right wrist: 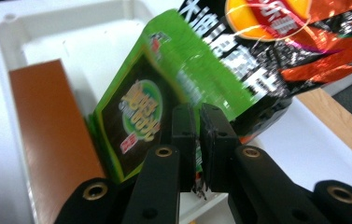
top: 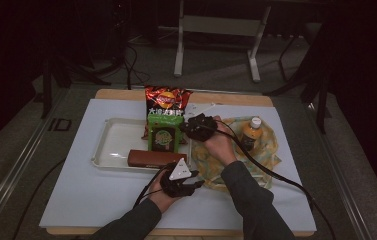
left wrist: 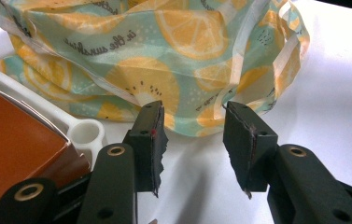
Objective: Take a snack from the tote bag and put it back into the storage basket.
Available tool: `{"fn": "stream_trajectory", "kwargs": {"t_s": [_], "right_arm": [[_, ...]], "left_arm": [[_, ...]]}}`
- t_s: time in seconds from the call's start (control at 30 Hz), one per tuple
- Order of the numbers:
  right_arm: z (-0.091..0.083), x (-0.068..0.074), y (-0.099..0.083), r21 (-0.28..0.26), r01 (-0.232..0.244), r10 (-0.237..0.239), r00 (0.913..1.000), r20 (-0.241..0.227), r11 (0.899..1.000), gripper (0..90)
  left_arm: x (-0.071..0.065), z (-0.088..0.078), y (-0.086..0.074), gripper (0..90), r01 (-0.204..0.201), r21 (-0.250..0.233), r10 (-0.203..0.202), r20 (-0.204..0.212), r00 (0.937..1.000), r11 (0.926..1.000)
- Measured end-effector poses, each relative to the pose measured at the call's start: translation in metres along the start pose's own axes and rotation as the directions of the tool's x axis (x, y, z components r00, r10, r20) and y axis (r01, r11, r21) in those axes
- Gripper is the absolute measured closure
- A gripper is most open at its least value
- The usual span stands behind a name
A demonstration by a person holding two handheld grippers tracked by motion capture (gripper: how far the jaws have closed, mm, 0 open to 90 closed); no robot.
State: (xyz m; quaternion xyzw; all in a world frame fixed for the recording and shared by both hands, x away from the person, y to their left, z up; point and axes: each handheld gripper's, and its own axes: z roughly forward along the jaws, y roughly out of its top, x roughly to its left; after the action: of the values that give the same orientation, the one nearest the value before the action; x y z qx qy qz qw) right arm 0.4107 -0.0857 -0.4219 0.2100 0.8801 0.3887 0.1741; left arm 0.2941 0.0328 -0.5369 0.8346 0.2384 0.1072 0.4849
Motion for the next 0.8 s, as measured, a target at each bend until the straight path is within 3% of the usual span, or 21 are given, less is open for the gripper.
{"fn": "stream_trajectory", "kwargs": {"t_s": [0.3, 0.6, 0.8], "right_arm": [[-0.011, 0.003, -0.015, 0.052, 0.012, -0.012, 0.9998, -0.014, 0.999, 84.4], [-0.030, 0.003, -0.036, 0.092, -0.008, 0.010, 0.9997, -0.020, 0.996, 83.3], [-0.045, 0.001, -0.048, 0.090, -0.032, 0.034, 0.9992, -0.022, 0.995, 81.3]], "left_arm": [[0.000, 0.000, 0.000, 57.4, 0.003, 0.001, -0.003, 0.002, 1.0000, 1.0000], [0.000, 0.000, 0.000, 57.4, 0.003, 0.002, -0.003, 0.001, 1.0000, 1.0000], [0.000, 0.000, 0.000, 57.7, 0.000, 0.003, 0.000, 0.002, 1.0000, 1.0000]]}}
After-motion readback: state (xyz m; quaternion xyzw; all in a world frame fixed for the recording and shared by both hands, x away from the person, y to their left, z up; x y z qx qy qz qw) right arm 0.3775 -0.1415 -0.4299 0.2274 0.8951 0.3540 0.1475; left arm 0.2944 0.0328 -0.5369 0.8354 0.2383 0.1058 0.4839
